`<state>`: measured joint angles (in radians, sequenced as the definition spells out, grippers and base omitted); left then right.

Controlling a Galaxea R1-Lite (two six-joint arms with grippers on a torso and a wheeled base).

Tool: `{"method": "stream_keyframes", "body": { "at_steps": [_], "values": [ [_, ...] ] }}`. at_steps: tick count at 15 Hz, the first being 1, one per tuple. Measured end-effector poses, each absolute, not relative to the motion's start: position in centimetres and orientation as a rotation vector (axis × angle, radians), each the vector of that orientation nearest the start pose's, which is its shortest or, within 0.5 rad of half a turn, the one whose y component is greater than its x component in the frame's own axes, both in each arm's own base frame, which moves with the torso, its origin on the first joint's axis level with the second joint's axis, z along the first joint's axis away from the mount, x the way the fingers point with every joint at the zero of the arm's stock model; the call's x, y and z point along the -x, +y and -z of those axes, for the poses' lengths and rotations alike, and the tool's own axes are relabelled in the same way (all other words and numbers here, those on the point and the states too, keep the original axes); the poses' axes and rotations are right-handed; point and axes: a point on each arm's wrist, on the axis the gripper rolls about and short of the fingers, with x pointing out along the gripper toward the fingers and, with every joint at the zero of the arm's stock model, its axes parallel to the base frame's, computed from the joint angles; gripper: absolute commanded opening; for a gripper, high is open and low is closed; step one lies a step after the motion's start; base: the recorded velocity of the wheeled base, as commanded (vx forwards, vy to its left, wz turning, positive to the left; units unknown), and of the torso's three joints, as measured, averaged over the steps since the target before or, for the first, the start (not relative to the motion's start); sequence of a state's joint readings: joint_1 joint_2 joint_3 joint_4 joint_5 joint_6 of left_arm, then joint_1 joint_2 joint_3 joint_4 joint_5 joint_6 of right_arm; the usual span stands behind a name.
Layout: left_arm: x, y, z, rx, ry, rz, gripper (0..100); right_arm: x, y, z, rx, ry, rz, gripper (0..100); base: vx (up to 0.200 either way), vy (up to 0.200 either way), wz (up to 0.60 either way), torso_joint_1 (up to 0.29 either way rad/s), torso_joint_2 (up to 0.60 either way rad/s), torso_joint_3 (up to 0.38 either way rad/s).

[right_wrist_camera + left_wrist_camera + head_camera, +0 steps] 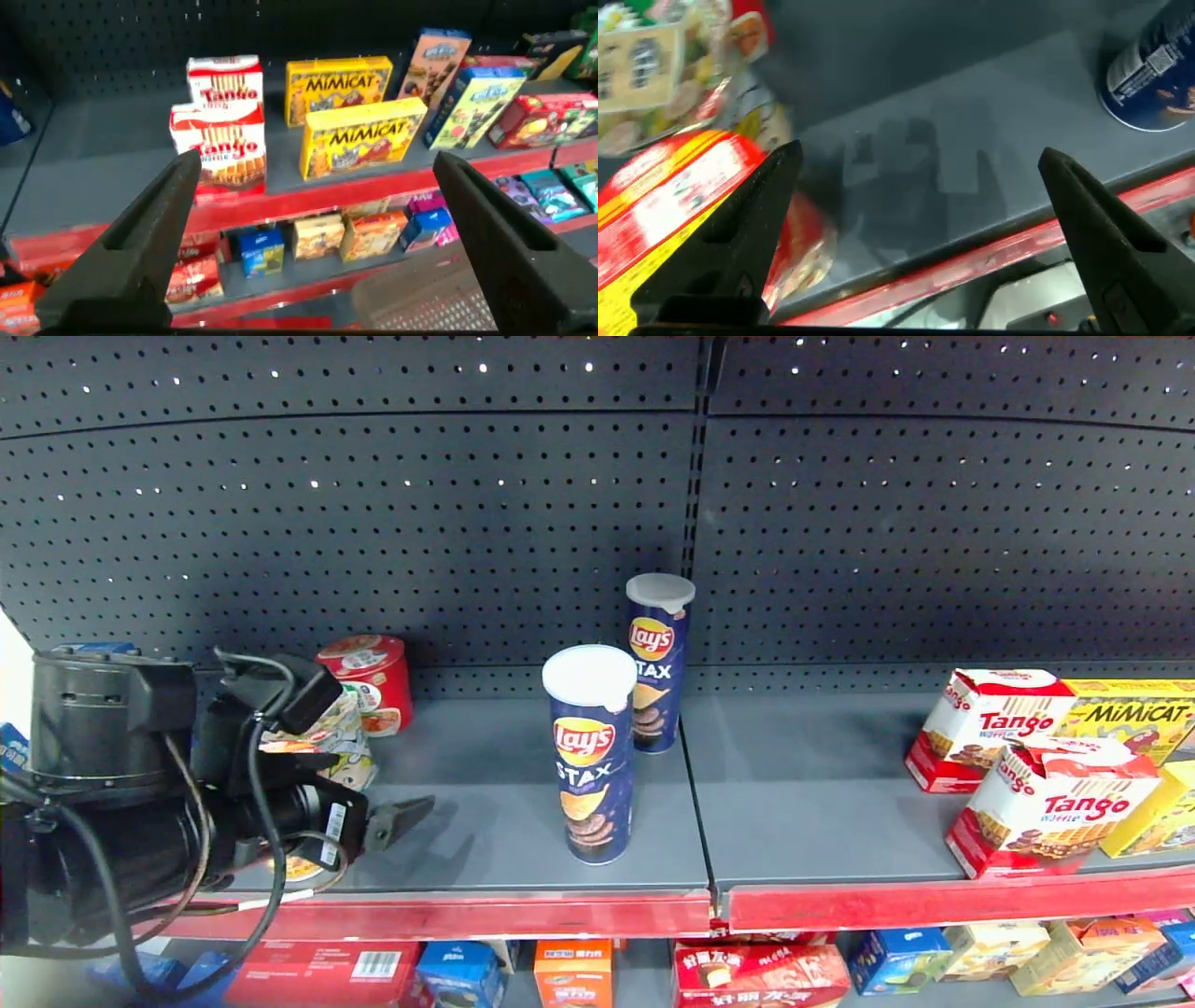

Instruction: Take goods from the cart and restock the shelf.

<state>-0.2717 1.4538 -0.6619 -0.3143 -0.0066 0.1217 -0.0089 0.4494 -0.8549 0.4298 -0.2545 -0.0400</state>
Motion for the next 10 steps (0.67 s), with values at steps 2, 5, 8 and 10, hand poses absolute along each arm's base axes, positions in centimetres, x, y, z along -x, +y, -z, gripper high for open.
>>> {"method": "stream_keyframes", "body": {
  "at_steps": [2, 5, 8, 10],
  "values": [
    [-23.2, -7.5, -17.6, -0.191, 0.458, 0.343, 100, 4.1, -0.5, -26.7, 0.045, 0.022, 0.267, 100, 0.0, 0.0, 0.0, 0.0, 0.0, 0.0],
    [-24.4, -8.5, -17.0, -0.198, 0.462, 0.367, 100, 4.3, -0.5, -26.9, 0.078, 0.017, 0.269, 100, 0.0, 0.0, 0.0, 0.0, 0.0, 0.0],
    [-25.6, -9.2, -16.3, -0.204, 0.483, 0.375, 100, 4.4, -0.4, -27.2, 0.081, 0.006, 0.281, 100, 0.0, 0.0, 0.0, 0.0, 0.0, 0.0],
    [-26.1, -9.4, -15.8, -0.208, 0.502, 0.375, 100, 4.4, -0.4, -27.3, 0.081, 0.004, 0.286, 100, 0.0, 0.0, 0.0, 0.0, 0.0, 0.0]
  ]
}}
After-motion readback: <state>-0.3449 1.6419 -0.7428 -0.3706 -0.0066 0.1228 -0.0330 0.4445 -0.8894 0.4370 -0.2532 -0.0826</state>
